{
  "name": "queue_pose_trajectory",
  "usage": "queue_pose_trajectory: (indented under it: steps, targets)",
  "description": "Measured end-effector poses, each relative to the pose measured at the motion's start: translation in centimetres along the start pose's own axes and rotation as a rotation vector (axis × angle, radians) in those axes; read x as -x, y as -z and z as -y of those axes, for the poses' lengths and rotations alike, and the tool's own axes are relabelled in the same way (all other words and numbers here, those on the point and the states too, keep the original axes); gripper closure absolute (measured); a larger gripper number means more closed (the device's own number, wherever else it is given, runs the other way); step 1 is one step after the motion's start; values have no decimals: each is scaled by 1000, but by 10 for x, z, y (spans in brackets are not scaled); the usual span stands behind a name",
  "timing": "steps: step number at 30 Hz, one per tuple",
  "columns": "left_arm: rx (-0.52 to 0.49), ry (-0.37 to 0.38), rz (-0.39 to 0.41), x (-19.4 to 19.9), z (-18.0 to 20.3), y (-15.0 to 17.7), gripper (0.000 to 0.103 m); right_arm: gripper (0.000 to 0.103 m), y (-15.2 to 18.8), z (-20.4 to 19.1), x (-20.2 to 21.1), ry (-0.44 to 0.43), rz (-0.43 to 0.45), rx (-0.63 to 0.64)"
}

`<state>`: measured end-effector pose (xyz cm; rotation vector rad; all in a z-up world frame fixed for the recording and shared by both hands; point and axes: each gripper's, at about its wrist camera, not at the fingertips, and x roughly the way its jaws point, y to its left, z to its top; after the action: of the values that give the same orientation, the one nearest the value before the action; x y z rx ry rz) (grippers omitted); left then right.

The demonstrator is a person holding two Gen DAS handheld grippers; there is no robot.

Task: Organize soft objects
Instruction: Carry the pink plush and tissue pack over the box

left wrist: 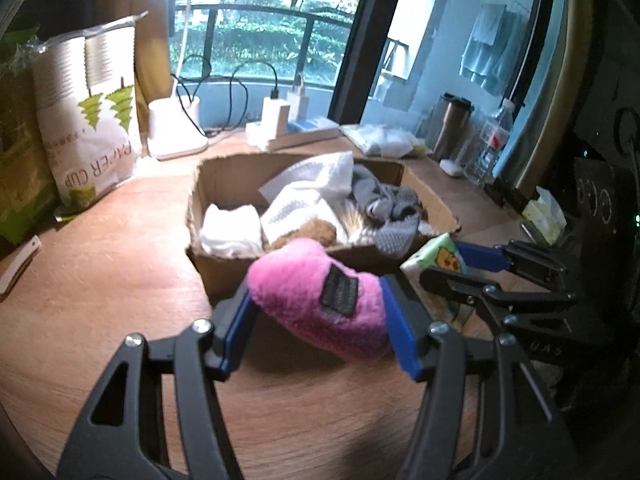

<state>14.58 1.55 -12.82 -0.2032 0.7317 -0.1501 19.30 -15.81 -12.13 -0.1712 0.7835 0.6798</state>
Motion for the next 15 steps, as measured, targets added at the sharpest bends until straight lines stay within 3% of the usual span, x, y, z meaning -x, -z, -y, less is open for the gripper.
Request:
queue_pose_trajectory:
  steps: [15]
  targets:
    - [21,-28,64,12,-20,-28,42,55,-42,5,-20,-10,14,15]
